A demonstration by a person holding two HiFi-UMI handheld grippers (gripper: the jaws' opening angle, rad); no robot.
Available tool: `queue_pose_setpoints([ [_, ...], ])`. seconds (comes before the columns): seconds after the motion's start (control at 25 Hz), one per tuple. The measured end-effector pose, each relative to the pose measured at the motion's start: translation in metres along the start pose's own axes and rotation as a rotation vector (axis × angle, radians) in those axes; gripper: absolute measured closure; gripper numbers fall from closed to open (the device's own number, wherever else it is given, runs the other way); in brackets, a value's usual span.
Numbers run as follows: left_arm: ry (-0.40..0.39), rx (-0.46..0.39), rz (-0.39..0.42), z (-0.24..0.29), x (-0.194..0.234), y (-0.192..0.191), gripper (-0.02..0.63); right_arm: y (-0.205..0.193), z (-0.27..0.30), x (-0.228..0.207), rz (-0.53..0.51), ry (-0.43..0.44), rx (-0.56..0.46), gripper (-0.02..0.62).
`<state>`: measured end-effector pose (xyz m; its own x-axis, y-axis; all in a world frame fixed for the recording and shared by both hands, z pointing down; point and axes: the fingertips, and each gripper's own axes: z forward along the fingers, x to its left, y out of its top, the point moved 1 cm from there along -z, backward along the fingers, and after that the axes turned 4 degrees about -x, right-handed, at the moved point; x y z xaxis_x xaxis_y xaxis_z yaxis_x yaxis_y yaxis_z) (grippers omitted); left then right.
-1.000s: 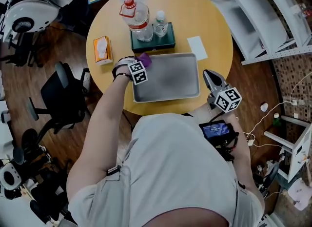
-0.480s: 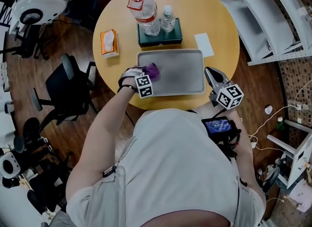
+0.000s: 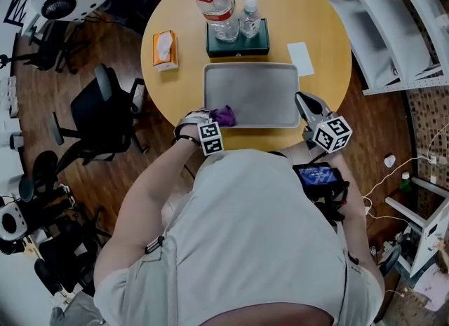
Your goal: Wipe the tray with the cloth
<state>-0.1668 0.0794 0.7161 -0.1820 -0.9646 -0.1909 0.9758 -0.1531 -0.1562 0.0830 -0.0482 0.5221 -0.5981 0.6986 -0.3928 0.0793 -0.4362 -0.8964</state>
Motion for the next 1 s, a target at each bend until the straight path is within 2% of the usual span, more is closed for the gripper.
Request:
queue_pose_setpoints([
  [0.08, -0.013, -0.004, -0.031, -0.001, -0.003, 0.005, 0.537, -0.001, -0.004, 0.0, -0.002, -0.003, 0.001, 0.592],
  [0.16, -0.019, -0.012, -0.025, 0.0, -0.003, 0.016, 0.537, -0.001, -0.008, 0.0, -0.004, -0.006, 0.001, 0.592],
  [0.36, -0.026, -0.056, 0.061, 0.008, -0.005, 0.071, 0.537, -0.003, -0.02, -0.005, 0.003, -0.024, 0.0, 0.592],
  [0.44, -0.03, -0.043, 0.103, 0.011, -0.005, 0.085, 0.537, -0.002, -0.026, -0.009, 0.006, -0.036, -0.004, 0.592],
  [0.52, -0.05, -0.024, 0.121, 0.013, -0.002, 0.087, 0.535, -0.001, -0.031, -0.014, 0.009, -0.05, -0.009, 0.592],
  [0.68, -0.079, -0.032, 0.087, 0.017, 0.013, 0.082, 0.535, -0.001, -0.039, -0.025, 0.022, -0.081, -0.013, 0.592],
  [0.8, -0.067, -0.025, 0.054, 0.022, 0.038, 0.076, 0.535, -0.004, -0.044, -0.03, 0.031, -0.1, -0.014, 0.592],
  [1.0, -0.01, 0.003, 0.048, 0.033, 0.098, 0.065, 0.535, -0.008, -0.049, -0.038, 0.048, -0.127, -0.008, 0.592],
])
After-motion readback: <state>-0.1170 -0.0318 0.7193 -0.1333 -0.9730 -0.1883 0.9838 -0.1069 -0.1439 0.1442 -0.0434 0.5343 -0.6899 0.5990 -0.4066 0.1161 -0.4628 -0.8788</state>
